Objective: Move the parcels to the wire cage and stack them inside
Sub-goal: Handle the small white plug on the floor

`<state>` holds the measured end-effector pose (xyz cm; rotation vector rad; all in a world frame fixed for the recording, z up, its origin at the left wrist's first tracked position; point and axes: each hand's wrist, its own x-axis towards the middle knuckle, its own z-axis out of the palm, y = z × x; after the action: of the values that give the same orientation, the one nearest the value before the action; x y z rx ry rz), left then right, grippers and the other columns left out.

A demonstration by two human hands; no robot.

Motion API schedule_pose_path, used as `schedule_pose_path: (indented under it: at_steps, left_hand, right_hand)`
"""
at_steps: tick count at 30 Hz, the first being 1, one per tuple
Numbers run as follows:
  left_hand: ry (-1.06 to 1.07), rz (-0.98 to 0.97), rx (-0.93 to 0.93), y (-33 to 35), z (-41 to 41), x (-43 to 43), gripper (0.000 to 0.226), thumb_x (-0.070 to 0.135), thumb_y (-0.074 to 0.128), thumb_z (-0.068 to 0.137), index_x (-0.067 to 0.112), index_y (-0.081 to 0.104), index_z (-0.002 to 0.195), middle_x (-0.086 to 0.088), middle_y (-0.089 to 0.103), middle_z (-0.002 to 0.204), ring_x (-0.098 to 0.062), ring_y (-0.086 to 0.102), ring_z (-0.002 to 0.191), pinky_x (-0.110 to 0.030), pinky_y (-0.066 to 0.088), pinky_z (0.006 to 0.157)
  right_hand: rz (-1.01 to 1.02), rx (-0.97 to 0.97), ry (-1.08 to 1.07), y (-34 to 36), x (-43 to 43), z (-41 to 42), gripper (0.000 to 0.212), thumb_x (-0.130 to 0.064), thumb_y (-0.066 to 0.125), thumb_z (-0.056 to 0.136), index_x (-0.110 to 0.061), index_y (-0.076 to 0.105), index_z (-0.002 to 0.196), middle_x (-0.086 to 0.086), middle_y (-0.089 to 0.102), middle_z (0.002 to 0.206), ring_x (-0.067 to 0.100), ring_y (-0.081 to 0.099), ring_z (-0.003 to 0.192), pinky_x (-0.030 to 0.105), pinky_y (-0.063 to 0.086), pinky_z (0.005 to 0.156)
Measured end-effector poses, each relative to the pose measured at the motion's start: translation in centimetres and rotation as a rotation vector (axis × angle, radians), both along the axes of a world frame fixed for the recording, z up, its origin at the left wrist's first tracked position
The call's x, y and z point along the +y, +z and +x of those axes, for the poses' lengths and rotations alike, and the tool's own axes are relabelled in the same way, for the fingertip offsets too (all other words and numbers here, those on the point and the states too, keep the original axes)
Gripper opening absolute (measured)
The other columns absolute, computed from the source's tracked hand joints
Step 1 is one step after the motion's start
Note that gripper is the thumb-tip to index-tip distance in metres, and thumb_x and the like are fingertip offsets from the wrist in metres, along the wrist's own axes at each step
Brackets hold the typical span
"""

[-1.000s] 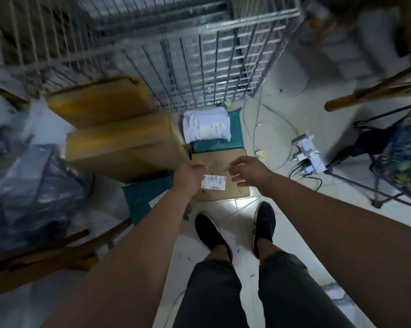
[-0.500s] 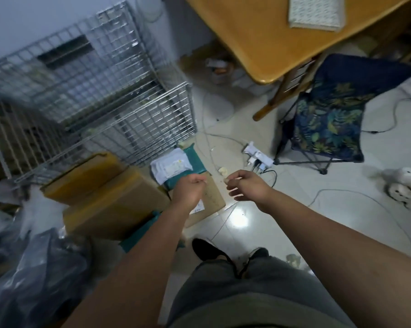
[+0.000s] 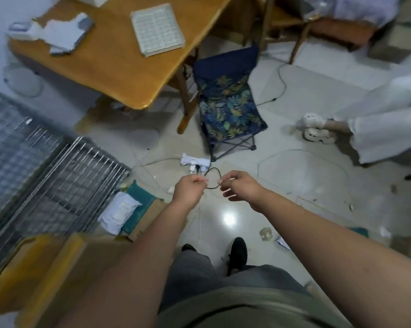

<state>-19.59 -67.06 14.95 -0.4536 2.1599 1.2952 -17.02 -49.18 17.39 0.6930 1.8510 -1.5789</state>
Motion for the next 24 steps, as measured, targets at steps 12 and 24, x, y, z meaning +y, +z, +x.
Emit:
schedule_pose_path:
  at_steps: [12, 24]
  left_hand:
    - [-0.715, -0.019, 0.019, -0.3, 1.0, 13.8, 0.01, 0.019, 0.067, 0.093, 0.024, 0.076, 0.093, 0.001, 0.075, 0.095, -0.024, 0.072, 0.094, -0.036, 0.057, 0.091]
    - [-1.298, -0.008, -0.002, -1.1, 13.3, 27.7, 0.012, 0.013, 0.065, 0.09, 0.019, 0.076, 0.09, -0.004, 0.076, 0.102, -0.032, 0.072, 0.102, -0.044, 0.058, 0.098]
  right_hand:
    - [0.05, -0.029, -0.697, 0.1, 8.7, 12.6, 0.01, -0.021, 0.068, 0.099, -0.014, 0.065, 0.106, 0.006, 0.07, 0.095, 0.019, 0.066, 0.079, 0.029, 0.054, 0.073]
    - [0.048, -0.071, -1.298, -1.0, 12.0, 29.5, 0.005, -0.014, 0.066, 0.097, -0.017, 0.062, 0.096, 0.006, 0.065, 0.088, 0.013, 0.059, 0.063, 0.021, 0.049, 0.055]
